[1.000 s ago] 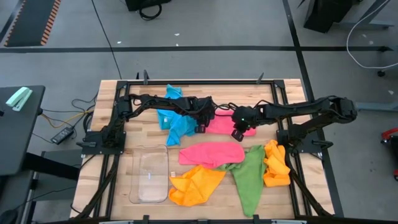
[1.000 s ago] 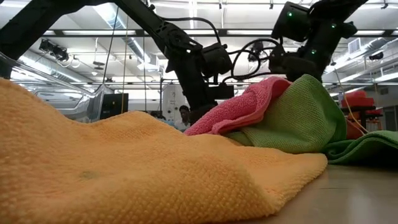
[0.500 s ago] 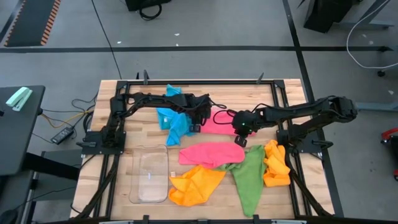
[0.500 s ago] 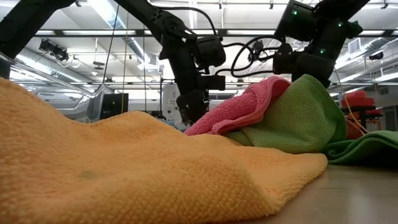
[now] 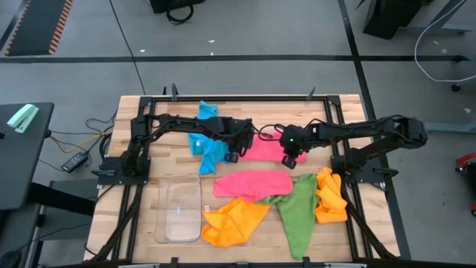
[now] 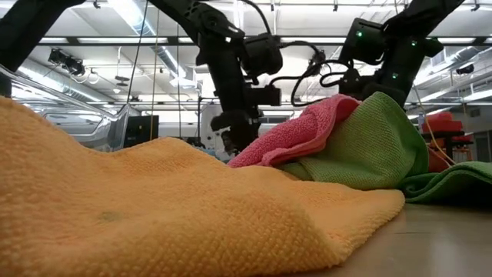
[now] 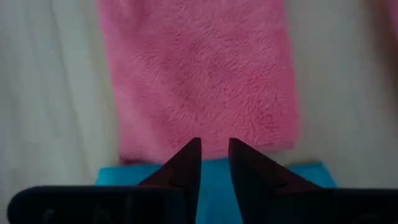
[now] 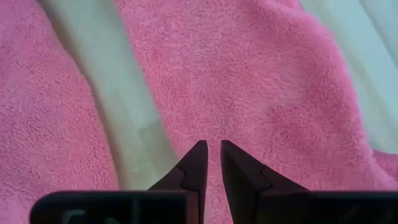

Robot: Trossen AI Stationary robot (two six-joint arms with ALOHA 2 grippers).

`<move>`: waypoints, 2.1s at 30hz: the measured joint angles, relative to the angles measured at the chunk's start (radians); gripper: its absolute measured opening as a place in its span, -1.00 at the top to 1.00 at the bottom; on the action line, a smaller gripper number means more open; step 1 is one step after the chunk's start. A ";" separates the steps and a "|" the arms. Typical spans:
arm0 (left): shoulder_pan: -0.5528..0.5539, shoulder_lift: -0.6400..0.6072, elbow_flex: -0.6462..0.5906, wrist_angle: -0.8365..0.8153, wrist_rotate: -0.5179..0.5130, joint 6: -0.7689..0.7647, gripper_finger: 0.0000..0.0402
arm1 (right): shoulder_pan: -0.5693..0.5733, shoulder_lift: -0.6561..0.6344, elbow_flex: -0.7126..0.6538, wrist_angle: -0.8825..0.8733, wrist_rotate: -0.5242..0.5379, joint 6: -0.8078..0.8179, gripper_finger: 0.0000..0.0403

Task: Fold microfiber towels
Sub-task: Fold the top pink microfiber cloth

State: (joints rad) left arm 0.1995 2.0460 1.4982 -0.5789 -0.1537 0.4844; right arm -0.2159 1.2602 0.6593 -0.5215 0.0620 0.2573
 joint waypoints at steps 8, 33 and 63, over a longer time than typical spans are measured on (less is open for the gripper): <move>0.052 0.000 0.000 0.128 0.030 -0.013 0.32 | -0.036 -0.004 0.001 0.030 -0.003 -0.064 0.74; 0.018 0.002 0.000 0.069 0.159 -0.043 0.44 | -0.118 -0.001 0.002 -0.351 -0.008 0.177 0.58; 0.022 0.002 0.000 0.041 0.158 -0.027 0.47 | -0.275 0.045 -0.018 -0.267 -0.031 0.172 0.43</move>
State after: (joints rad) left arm 0.2214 2.0483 1.4986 -0.5377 0.0048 0.4569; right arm -0.4911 1.3056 0.6411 -0.7883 0.0311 0.4297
